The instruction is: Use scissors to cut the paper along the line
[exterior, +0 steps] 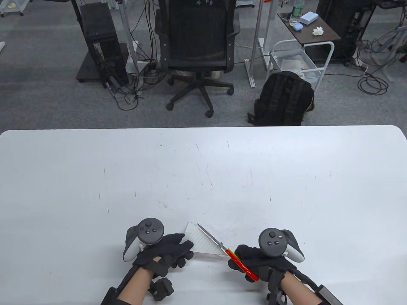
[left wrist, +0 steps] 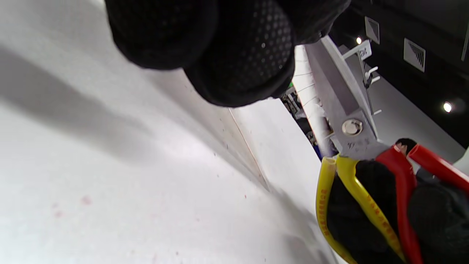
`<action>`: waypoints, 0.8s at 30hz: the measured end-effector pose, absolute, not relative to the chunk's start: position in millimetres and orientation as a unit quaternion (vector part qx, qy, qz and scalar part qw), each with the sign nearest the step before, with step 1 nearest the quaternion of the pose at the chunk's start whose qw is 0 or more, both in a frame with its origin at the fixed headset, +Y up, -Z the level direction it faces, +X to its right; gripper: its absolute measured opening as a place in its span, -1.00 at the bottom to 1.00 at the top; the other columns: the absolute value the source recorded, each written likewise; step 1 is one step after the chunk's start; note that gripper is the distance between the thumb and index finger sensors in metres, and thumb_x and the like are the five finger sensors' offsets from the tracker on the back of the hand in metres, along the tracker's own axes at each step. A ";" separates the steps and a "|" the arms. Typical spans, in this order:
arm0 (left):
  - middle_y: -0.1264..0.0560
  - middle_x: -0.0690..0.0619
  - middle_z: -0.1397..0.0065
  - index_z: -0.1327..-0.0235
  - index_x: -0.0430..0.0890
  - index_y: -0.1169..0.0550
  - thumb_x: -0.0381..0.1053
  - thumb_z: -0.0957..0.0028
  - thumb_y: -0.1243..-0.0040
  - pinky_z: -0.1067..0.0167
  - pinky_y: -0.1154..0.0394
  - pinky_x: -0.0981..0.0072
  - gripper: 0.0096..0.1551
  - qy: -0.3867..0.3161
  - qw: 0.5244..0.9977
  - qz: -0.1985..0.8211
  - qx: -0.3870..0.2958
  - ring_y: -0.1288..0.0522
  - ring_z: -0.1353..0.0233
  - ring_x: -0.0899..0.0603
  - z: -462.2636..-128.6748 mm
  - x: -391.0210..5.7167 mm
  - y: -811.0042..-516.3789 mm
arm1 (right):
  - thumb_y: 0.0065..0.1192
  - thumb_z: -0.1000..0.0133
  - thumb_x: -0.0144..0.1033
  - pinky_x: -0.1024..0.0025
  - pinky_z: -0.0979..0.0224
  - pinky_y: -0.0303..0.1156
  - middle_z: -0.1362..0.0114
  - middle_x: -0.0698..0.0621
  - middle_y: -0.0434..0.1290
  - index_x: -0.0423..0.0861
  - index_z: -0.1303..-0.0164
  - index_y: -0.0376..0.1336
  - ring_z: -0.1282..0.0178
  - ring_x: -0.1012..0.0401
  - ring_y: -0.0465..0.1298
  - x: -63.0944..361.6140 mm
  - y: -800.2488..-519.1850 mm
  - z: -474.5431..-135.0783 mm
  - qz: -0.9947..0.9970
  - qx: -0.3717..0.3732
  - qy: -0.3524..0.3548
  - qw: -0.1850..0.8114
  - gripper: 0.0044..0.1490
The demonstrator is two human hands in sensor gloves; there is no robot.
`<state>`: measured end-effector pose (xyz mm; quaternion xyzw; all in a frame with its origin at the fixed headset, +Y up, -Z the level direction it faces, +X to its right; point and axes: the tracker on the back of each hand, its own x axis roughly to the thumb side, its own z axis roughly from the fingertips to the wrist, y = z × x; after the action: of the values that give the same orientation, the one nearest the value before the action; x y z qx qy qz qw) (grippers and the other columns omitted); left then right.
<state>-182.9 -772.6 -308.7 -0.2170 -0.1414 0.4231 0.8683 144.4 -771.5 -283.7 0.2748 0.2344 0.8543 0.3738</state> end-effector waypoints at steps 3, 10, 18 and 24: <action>-0.72 0.12 0.10 -0.16 -0.06 -0.60 0.13 -0.25 -0.12 0.25 -0.67 0.50 -0.60 -0.120 0.871 0.444 -0.172 -0.69 0.19 0.13 -309.8 -200.3 -764.4 | -0.01 -0.24 0.11 0.17 0.10 0.40 -0.04 -0.23 0.46 -0.49 -0.29 0.04 0.34 0.30 0.56 153.3 -768.5 -287.2 0.879 0.242 0.202 0.358 -0.10; -0.71 0.13 0.09 -0.17 -0.06 -0.58 0.14 -0.25 -0.10 0.24 -0.67 0.50 -0.60 -0.067 0.856 0.504 -0.095 -0.69 0.18 0.14 -311.0 -237.7 -754.2 | 0.06 -0.22 0.07 0.11 0.07 0.38 -0.06 -0.26 0.45 -0.51 -0.31 0.04 0.31 0.23 0.56 181.3 -764.4 -299.6 0.949 0.141 0.132 0.248 -0.09; -0.71 0.13 0.08 -0.17 -0.06 -0.57 0.15 -0.26 -0.10 0.23 -0.67 0.51 -0.59 -0.060 0.862 0.498 -0.071 -0.69 0.17 0.14 -309.4 -240.1 -747.2 | 0.14 -0.21 -0.03 0.06 -0.02 0.35 -0.14 -0.29 0.42 -0.51 -0.39 0.01 0.20 0.16 0.56 229.8 -753.6 -311.7 0.990 0.029 0.114 0.080 -0.09; -0.70 0.12 0.07 -0.18 -0.05 -0.56 0.15 -0.26 -0.09 0.25 -0.65 0.52 -0.59 -0.062 0.862 0.498 -0.066 -0.68 0.17 0.12 -309.3 -240.4 -747.3 | 0.16 -0.21 -0.07 0.04 -0.08 0.35 -0.19 -0.31 0.39 -0.50 -0.42 0.00 0.13 0.12 0.57 247.1 -754.5 -314.2 0.992 -0.005 0.123 -0.001 -0.09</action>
<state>-240.4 -747.3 -309.3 -0.0658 -0.0617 0.4980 0.8625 247.1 -754.5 -314.2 -0.0053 0.1231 0.9924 -0.0009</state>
